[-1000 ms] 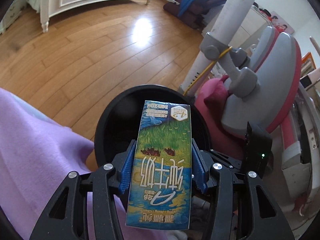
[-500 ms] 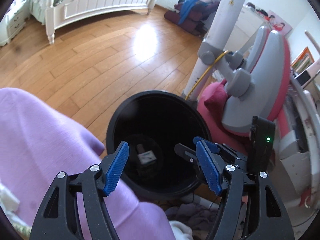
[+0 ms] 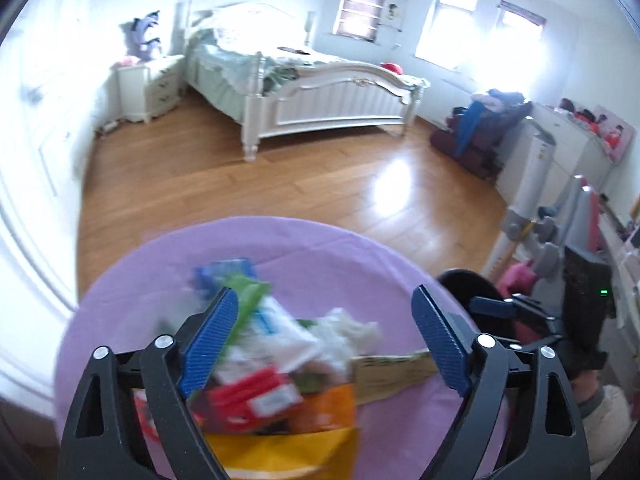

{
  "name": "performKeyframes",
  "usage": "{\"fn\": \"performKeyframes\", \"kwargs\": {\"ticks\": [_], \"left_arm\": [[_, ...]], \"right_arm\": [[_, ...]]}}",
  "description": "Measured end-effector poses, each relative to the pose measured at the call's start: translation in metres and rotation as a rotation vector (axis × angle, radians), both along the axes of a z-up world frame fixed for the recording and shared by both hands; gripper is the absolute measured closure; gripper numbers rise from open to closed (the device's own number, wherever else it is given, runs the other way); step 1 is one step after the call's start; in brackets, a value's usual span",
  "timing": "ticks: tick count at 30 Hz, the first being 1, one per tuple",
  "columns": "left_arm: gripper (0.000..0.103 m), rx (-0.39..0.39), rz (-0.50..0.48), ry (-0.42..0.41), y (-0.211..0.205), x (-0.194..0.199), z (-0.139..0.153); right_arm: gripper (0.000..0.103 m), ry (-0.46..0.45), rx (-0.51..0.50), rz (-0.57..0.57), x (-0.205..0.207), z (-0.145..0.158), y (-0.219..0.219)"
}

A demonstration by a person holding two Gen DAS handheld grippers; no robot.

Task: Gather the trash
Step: 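Grasp the clear plastic box with the left tool while the right tool grasps the paper bag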

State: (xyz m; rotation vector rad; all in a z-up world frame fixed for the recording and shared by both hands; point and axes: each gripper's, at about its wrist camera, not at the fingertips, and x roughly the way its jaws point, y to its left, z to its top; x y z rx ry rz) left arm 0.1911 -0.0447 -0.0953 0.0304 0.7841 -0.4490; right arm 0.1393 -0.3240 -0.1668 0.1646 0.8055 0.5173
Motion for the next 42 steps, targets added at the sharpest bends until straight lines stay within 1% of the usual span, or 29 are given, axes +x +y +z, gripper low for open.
{"fn": "performKeyframes", "kwargs": {"ticks": [2, 4, 5, 7, 9, 10, 11, 12, 13, 15, 16, 18, 20, 21, 23, 24, 25, 28, 30, 32, 34, 35, 36, 37, 38, 39, 40, 41, 42], "left_arm": [[0.014, 0.092, 0.035, -0.001, 0.030, 0.015, -0.011], [0.014, 0.164, 0.053, 0.041, 0.053, 0.036, -0.027], [0.014, 0.177, 0.047, 0.061, 0.063, 0.046, -0.035], [0.014, 0.176, 0.016, 0.098, 0.079, 0.065, -0.048], [0.014, 0.203, -0.019, 0.102, 0.090, 0.079, -0.055], [0.014, 0.218, -0.036, 0.102, 0.089, 0.085, -0.059], [0.017, 0.215, -0.053, 0.107, 0.090, 0.092, -0.063], [0.023, 0.197, -0.062, 0.125, 0.092, 0.099, -0.066], [0.037, 0.195, -0.063, 0.148, 0.094, 0.104, -0.073], [0.048, 0.201, -0.039, 0.184, 0.094, 0.112, -0.087], [0.049, 0.194, -0.021, 0.178, 0.098, 0.113, -0.090], [0.056, 0.142, -0.012, 0.190, 0.104, 0.110, -0.092], [0.062, 0.099, -0.002, 0.192, 0.107, 0.107, -0.089], [0.062, 0.097, 0.010, 0.187, 0.108, 0.104, -0.087], [0.063, 0.090, 0.035, 0.169, 0.109, 0.097, -0.080], [0.063, 0.070, 0.044, 0.159, 0.110, 0.091, -0.073], [0.063, 0.051, 0.058, 0.144, 0.110, 0.083, -0.065], [0.063, -0.016, 0.101, 0.066, 0.109, 0.058, -0.029], [0.063, -0.059, 0.105, 0.010, 0.103, 0.040, -0.004], [0.063, -0.103, 0.073, -0.018, 0.085, 0.020, 0.016], [0.063, -0.103, 0.020, -0.051, 0.058, 0.004, 0.031], [0.063, -0.109, -0.006, -0.054, 0.045, 0.000, 0.036], [0.063, -0.123, -0.036, -0.049, 0.031, -0.004, 0.040], [0.063, -0.139, -0.064, -0.043, 0.017, -0.009, 0.042], [0.063, -0.146, -0.081, -0.041, 0.005, -0.012, 0.044], [0.063, -0.146, -0.096, -0.042, -0.007, -0.016, 0.043], [0.063, -0.142, -0.109, -0.041, -0.019, -0.021, 0.041], [0.063, -0.140, -0.119, -0.035, -0.029, -0.025, 0.037], [0.063, -0.142, -0.128, -0.022, -0.039, -0.026, 0.033]], "right_arm": [[0.031, 0.004, -0.101, 0.074, 0.004, -0.002, 0.031], [0.031, 0.023, -0.208, 0.117, 0.008, -0.010, 0.053], [0.031, 0.036, -0.240, 0.134, 0.009, -0.013, 0.060], [0.032, 0.063, -0.285, 0.146, 0.011, -0.021, 0.067], [0.032, 0.079, -0.310, 0.146, 0.011, -0.026, 0.069], [0.035, 0.082, -0.319, 0.146, 0.011, -0.028, 0.069], [0.041, 0.090, -0.332, 0.149, 0.011, -0.030, 0.070], [0.044, 0.097, -0.350, 0.151, 0.012, -0.032, 0.071], [0.049, 0.103, -0.369, 0.156, 0.011, -0.035, 0.075], [0.055, 0.116, -0.395, 0.172, 0.010, -0.038, 0.079], [0.056, 0.113, -0.399, 0.178, 0.008, -0.038, 0.080], [0.064, 0.108, -0.392, 0.184, 0.004, -0.038, 0.083], [0.076, 0.099, -0.388, 0.183, 0.001, -0.037, 0.084], [0.076, 0.094, -0.385, 0.179, -0.001, -0.036, 0.084], [0.081, 0.089, -0.360, 0.167, -0.005, -0.035, 0.081], [0.084, 0.085, -0.333, 0.159, -0.006, -0.032, 0.077], [0.090, 0.082, -0.303, 0.148, -0.008, -0.029, 0.073], [0.093, 0.065, -0.179, 0.103, -0.012, -0.017, 0.055], [0.093, 0.050, -0.109, 0.072, -0.015, -0.009, 0.042], [0.093, 0.040, -0.055, 0.055, -0.016, -0.005, 0.032], [0.093, 0.030, -0.054, 0.058, -0.016, -0.006, 0.029], [0.089, 0.021, -0.070, 0.052, -0.014, -0.007, 0.030], [0.088, 0.032, -0.090, 0.062, -0.013, -0.010, 0.031], [0.083, 0.062, -0.112, 0.091, -0.008, -0.015, 0.035], [0.058, 0.085, -0.136, 0.115, -0.004, -0.019, 0.040], [0.041, 0.093, -0.152, 0.127, -0.002, -0.024, 0.043], [0.029, 0.103, -0.165, 0.158, 0.000, -0.029, 0.050], [0.036, 0.115, -0.202, 0.188, 0.002, -0.035, 0.058], [0.047, 0.114, -0.264, 0.198, 0.002, -0.040, 0.066]]}}
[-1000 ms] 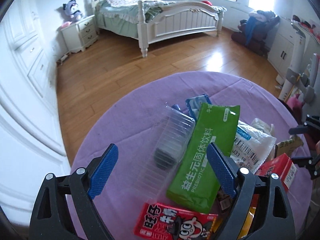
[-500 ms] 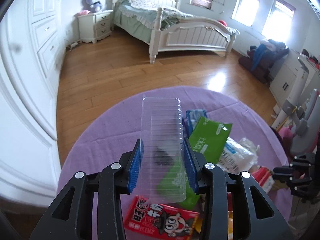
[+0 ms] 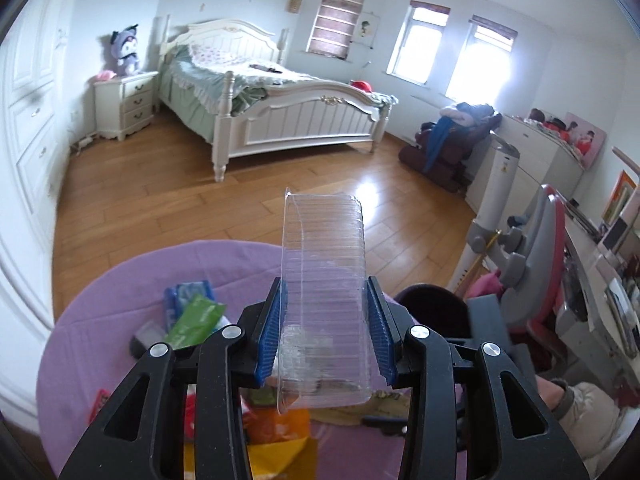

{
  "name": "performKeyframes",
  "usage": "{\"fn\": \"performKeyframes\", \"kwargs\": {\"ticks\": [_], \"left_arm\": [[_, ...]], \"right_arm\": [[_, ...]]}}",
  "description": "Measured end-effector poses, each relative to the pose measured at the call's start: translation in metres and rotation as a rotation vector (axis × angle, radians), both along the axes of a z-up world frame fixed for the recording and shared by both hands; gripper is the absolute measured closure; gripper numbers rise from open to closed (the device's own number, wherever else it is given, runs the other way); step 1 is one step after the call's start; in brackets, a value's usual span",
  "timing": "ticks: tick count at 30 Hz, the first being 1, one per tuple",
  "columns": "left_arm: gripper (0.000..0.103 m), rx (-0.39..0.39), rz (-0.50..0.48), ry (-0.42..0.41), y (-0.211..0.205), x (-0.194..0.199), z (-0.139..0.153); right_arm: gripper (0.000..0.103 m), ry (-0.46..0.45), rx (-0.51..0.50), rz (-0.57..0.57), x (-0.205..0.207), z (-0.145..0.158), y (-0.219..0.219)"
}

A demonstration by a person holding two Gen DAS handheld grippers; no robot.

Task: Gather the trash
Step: 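Move both items over the black bin and open both tools to release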

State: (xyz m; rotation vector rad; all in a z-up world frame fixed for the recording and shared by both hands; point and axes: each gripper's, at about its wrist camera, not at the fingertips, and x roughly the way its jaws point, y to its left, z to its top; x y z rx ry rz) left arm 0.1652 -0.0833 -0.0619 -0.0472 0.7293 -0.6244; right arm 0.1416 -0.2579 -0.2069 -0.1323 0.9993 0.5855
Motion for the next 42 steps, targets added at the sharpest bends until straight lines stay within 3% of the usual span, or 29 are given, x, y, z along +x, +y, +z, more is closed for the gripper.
{"fn": "performKeyframes", "kwargs": {"ticks": [1, 4, 6, 12, 17, 21, 25, 30, 35, 42], "left_arm": [[0.063, -0.003, -0.009, 0.015, -0.007, -0.001, -0.004], [0.063, 0.014, -0.027, 0.040, -0.026, -0.004, -0.018], [0.063, 0.024, -0.035, 0.052, -0.038, -0.005, -0.026], [0.063, 0.003, -0.083, 0.092, -0.073, 0.003, -0.046], [0.063, -0.033, -0.166, 0.173, -0.144, 0.012, -0.078], [0.063, -0.020, -0.255, 0.231, -0.219, 0.015, -0.109], [0.063, 0.003, -0.306, 0.320, -0.281, 0.023, -0.152], [0.063, 0.095, -0.275, 0.447, -0.332, 0.036, -0.206], [0.063, 0.150, -0.279, 0.466, -0.362, 0.040, -0.215], [0.058, 0.168, -0.273, 0.482, -0.368, 0.044, -0.219]], "right_arm": [[0.075, -0.008, -0.066, 0.011, -0.001, -0.006, 0.008], [0.083, -0.015, -0.017, 0.017, -0.007, -0.004, 0.001], [0.089, -0.033, 0.051, -0.044, -0.011, 0.002, -0.019], [0.089, -0.130, 0.415, -0.410, -0.028, 0.023, -0.143], [0.089, -0.190, 0.434, -0.763, -0.041, 0.002, -0.230], [0.089, -0.179, 0.355, -0.915, -0.045, -0.029, -0.270], [0.089, -0.142, 0.299, -1.006, -0.046, -0.063, -0.300], [0.089, -0.050, 0.261, -1.051, -0.040, -0.102, -0.320], [0.089, -0.005, 0.256, -1.041, -0.036, -0.116, -0.323], [0.086, 0.024, 0.281, -1.034, -0.035, -0.119, -0.324]]}}
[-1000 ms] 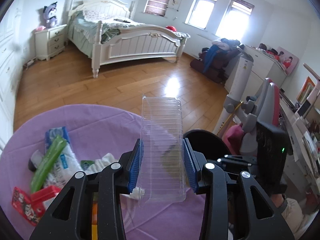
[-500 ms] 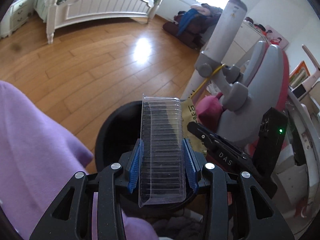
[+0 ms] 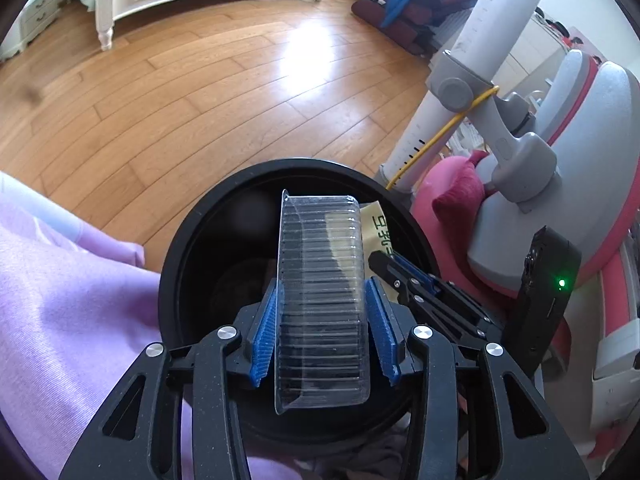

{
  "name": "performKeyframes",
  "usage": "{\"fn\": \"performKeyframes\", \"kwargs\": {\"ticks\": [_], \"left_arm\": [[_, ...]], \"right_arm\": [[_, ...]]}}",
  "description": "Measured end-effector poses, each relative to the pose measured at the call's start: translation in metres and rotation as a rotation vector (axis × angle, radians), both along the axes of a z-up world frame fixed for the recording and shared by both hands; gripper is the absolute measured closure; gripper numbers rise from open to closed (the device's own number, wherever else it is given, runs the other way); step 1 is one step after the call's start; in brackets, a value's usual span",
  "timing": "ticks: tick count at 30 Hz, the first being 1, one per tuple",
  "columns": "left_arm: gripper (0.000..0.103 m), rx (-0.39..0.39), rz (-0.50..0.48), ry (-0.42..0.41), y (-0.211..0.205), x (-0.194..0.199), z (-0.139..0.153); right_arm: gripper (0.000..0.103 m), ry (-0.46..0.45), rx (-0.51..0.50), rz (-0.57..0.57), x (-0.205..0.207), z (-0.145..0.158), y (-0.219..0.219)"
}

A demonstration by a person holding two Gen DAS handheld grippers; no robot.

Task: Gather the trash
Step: 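Move both items over the black bin and open both tools to release, then grasp the green packet with the left tool while the right tool grasps the red box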

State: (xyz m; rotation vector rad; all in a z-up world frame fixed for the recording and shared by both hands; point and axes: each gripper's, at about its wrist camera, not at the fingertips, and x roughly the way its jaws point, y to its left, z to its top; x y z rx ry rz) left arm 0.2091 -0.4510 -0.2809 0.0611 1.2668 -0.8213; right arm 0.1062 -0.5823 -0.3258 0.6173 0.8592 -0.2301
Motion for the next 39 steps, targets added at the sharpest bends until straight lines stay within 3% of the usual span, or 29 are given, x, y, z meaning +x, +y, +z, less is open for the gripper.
{"fn": "performKeyframes", "kwargs": {"ticks": [3, 5, 7, 9, 12, 13, 19, 24, 27, 31, 35, 39], "left_arm": [[0.039, -0.011, 0.021, 0.000, 0.004, 0.000, 0.003], [0.034, -0.019, 0.030, -0.015, 0.009, -0.001, 0.007], [0.034, -0.029, 0.024, -0.029, 0.015, -0.006, 0.014], [0.032, -0.049, 0.027, -0.047, 0.026, -0.013, 0.028], [0.010, -0.087, 0.050, -0.131, 0.054, -0.029, 0.060], [0.008, -0.104, 0.059, -0.169, 0.064, -0.035, 0.071], [0.005, -0.203, 0.143, -0.316, 0.157, -0.067, 0.138], [0.005, -0.205, 0.303, -0.418, 0.265, -0.080, 0.170], [0.005, -0.188, 0.457, -0.409, 0.342, -0.077, 0.172], [0.005, -0.108, 0.645, -0.353, 0.437, -0.064, 0.156], [0.005, 0.015, 0.728, -0.269, 0.503, -0.048, 0.126], [0.005, 0.017, 0.747, -0.194, 0.539, -0.044, 0.104]], "right_arm": [[0.080, 0.006, 0.003, 0.009, 0.001, -0.003, -0.003], [0.046, -0.014, 0.021, 0.005, -0.004, 0.000, -0.004], [0.032, -0.051, 0.033, -0.009, -0.011, 0.009, -0.002], [0.031, -0.071, 0.048, -0.002, -0.015, 0.018, 0.002], [0.031, -0.114, 0.068, 0.027, -0.017, 0.038, 0.014], [0.031, -0.133, 0.066, 0.047, -0.018, 0.048, 0.022], [0.026, -0.247, 0.041, 0.220, -0.008, 0.107, 0.089], [0.026, -0.305, 0.023, 0.429, 0.012, 0.151, 0.166], [0.026, -0.335, -0.016, 0.596, 0.022, 0.171, 0.223], [0.026, -0.356, -0.127, 0.860, 0.029, 0.188, 0.311], [0.025, -0.393, -0.261, 1.077, 0.034, 0.200, 0.381], [0.020, -0.403, -0.370, 1.241, 0.045, 0.199, 0.426]]}}
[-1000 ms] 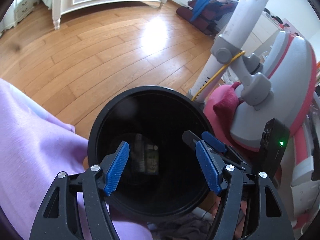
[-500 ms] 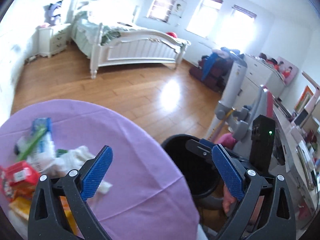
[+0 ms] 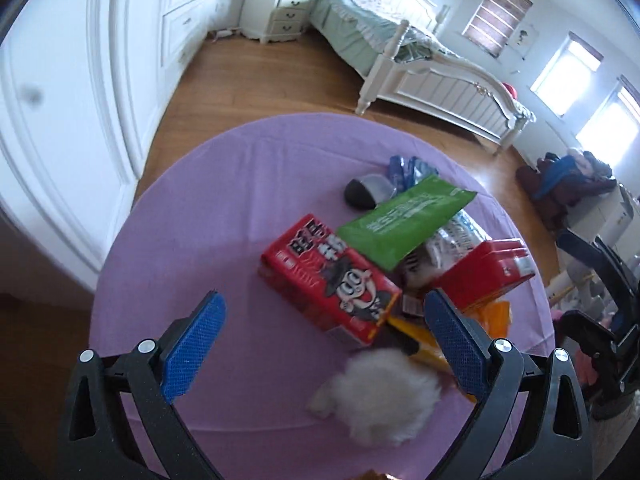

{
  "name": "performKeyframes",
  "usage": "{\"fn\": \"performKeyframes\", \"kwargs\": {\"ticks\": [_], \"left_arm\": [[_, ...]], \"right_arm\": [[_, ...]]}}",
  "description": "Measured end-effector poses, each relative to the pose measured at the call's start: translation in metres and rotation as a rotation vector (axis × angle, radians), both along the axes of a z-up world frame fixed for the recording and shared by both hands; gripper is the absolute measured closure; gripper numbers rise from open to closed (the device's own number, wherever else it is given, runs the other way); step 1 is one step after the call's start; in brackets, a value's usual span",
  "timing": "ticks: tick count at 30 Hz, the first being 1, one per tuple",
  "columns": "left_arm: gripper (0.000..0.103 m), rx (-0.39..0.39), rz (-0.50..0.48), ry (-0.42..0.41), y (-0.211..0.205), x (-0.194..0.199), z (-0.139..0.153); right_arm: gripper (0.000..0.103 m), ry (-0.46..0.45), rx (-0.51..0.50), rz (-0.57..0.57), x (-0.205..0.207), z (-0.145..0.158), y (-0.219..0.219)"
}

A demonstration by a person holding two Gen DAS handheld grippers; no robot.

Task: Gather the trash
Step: 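Grasp the green packet with the left tool while the right tool grasps the red box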

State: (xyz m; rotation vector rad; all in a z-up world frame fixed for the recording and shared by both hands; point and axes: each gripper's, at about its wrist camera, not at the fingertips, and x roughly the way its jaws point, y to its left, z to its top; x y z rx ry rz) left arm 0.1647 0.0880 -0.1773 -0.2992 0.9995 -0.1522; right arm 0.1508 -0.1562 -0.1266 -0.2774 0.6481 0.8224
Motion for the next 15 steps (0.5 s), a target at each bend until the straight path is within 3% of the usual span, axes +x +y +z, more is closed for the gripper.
{"fn": "performKeyframes", "kwargs": {"ticks": [2, 5, 6, 7, 8, 11, 15], "left_arm": [[0.005, -0.025, 0.018, 0.018, 0.009, -0.002, -0.006], [0.005, -0.050, 0.015, 0.014, 0.013, -0.001, -0.009], [0.005, -0.050, 0.002, 0.001, 0.010, 0.002, -0.007], [0.005, -0.046, -0.022, -0.018, 0.007, 0.005, -0.002], [0.005, -0.035, -0.053, -0.040, 0.007, 0.004, -0.001], [0.005, 0.041, -0.150, -0.095, -0.008, 0.020, 0.010], [0.013, 0.214, -0.325, -0.138, -0.047, 0.042, 0.016]], "right_arm": [[0.020, -0.017, -0.066, 0.048, 0.008, -0.003, 0.018], [0.022, 0.047, -0.123, 0.123, 0.019, -0.013, 0.034], [0.026, 0.066, -0.137, 0.136, 0.020, -0.017, 0.036], [0.049, 0.074, -0.169, 0.141, 0.018, -0.023, 0.037], [0.051, 0.062, -0.181, 0.133, 0.015, -0.024, 0.037], [0.051, 0.047, -0.101, 0.086, 0.002, -0.015, 0.017], [0.051, 0.072, 0.117, -0.120, -0.008, 0.007, -0.032]]}}
